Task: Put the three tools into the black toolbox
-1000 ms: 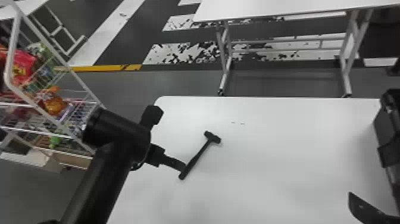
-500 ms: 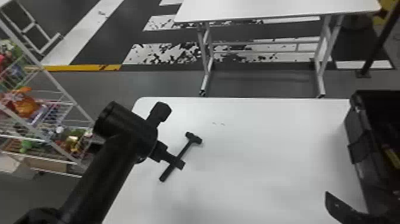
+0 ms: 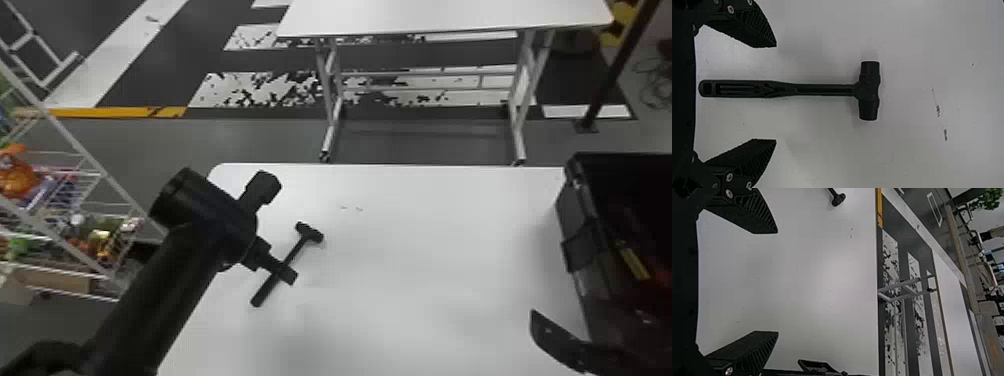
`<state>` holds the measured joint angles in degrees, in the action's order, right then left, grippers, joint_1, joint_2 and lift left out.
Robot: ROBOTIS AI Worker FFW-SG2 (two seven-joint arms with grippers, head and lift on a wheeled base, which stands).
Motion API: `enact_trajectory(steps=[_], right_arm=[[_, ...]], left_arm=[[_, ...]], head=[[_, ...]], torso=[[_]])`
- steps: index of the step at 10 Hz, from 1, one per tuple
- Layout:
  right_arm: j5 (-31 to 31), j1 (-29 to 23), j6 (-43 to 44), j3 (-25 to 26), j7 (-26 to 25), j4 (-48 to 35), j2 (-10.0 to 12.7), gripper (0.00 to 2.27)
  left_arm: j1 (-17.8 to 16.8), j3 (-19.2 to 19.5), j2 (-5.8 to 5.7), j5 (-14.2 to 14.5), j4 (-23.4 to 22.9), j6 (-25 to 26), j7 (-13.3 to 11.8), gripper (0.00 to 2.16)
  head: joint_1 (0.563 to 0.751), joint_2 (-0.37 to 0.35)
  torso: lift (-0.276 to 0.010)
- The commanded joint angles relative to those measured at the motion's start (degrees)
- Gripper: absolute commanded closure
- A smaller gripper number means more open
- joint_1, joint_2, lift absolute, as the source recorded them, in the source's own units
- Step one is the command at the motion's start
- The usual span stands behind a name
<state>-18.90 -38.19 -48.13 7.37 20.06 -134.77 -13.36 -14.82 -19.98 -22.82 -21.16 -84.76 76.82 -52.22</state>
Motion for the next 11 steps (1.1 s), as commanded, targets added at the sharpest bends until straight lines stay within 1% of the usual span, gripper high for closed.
enact_trajectory(steps=[1,2,3,4,6,7,8,9,10,11], right_arm=[[-0.44,0.23,0.00,0.54,-0.02,0.21,0.00,0.08],[-1.05,0.31,0.00,1.07,0.07,0.12,0.00,0.08],[-1.23,0.14,0.00,1.33,0.07,0.12,0.00,0.08],[-1.49,-0.04,0.00,1.68,0.07,0.12,0.00,0.08],[-1.49,-0.39,0.35,1.86,0.42,0.21,0.00,0.08],[-1.49,-0.57,0.70,1.86,0.42,0.21,0.09,0.08],[-1.58,-0.92,1.05,2.12,0.50,0.21,0.09,0.08],[-1.93,-1.09,1.23,2.39,0.50,0.21,0.09,0.08],[-2.55,-1.53,2.11,2.91,0.50,0.21,0.09,0.08],[-3.16,-1.71,2.46,3.62,0.59,0.21,0.17,0.08]], left_arm=[[-0.21,-0.59,0.49,0.33,0.83,0.13,-0.08,0.14],[0.58,-1.29,0.93,0.41,1.00,0.13,0.01,0.14],[1.37,-1.73,1.02,0.33,1.09,0.13,0.10,0.14],[1.81,-1.91,0.85,0.15,1.09,0.13,0.01,0.14],[2.51,-1.56,-0.39,-0.11,0.47,0.31,-0.08,0.14],[2.51,-1.12,-0.91,-0.20,0.21,0.48,-0.08,0.14],[2.60,-0.68,-1.09,-0.29,0.12,0.66,-0.16,0.15],[2.51,-0.59,-1.00,-0.38,0.21,0.84,-0.16,0.25],[2.43,-0.85,-0.82,-0.64,0.30,0.84,-0.08,0.43],[2.25,-1.12,-0.47,-1.34,0.65,1.01,0.10,1.17]], head=[[0.695,0.173],[0.695,0.164],[0.695,0.152],[0.695,0.144],[0.695,0.145],[0.695,0.157],[0.695,0.169],[0.695,0.177],[0.695,0.179],[0.695,0.178]], torso=[[-0.051],[-0.051],[-0.051],[-0.051],[-0.051],[-0.051],[-0.051],[-0.051],[-0.051],[-0.051]])
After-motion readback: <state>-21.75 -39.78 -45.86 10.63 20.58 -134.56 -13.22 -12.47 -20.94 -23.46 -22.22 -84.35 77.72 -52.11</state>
